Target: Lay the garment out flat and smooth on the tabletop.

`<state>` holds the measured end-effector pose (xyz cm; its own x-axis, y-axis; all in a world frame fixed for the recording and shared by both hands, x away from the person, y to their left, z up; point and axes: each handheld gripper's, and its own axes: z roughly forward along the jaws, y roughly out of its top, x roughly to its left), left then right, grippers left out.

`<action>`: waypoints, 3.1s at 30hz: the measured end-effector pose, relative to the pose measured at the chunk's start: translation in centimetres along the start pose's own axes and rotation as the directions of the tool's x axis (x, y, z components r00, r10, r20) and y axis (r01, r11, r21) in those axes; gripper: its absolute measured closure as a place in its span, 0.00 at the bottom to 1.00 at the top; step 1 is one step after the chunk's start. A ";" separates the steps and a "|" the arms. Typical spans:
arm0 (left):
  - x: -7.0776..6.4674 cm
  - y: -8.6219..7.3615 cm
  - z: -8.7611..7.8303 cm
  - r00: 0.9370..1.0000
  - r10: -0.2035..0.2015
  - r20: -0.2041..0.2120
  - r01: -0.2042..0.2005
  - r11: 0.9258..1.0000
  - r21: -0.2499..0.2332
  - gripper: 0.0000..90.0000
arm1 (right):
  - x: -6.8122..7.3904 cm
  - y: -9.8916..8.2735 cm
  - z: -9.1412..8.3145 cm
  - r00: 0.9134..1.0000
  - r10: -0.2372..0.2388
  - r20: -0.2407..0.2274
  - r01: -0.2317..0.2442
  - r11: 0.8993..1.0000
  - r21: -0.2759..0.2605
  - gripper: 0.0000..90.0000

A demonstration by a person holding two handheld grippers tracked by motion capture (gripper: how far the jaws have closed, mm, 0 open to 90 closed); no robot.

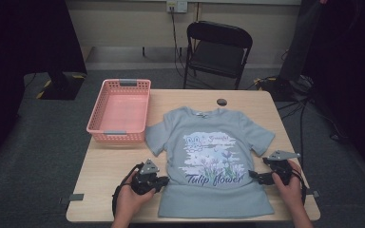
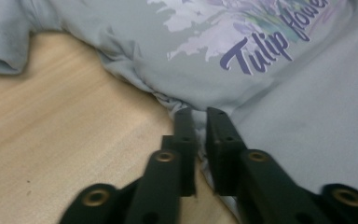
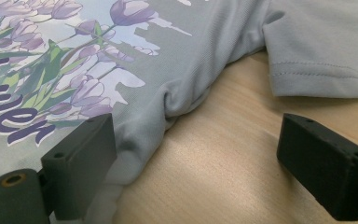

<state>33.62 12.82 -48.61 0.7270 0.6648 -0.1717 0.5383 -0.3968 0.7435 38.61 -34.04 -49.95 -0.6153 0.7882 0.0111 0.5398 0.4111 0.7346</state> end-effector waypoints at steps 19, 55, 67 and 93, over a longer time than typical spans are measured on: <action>2.4 0.1 -1.3 0.995 0.028 -0.095 -0.042 0.988 -0.148 0.18 | 0.0 0.0 0.0 1.000 0.000 0.000 0.000 1.000 0.000 0.12; 5.8 -1.9 -3.9 0.994 0.020 -0.108 -0.039 0.983 -0.177 0.18 | 0.0 0.0 0.0 1.000 -0.001 0.000 0.001 1.000 0.000 0.12; 6.8 -2.7 -4.4 0.993 0.013 -0.117 -0.033 0.985 -0.171 0.18 | 0.0 0.0 0.0 1.000 -0.001 0.000 0.001 1.000 0.000 0.12; 8.9 -4.6 -5.2 0.985 -0.022 -0.168 -0.002 0.990 -0.144 0.18 | 0.0 0.0 0.0 1.000 -0.001 0.000 0.001 1.000 0.000 0.12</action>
<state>35.40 23.84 -50.25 0.6326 0.7706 -0.0770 0.4696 -0.3026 0.8294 38.60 -34.03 -49.95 -0.6159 0.7877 0.0109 0.5396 0.4117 0.7344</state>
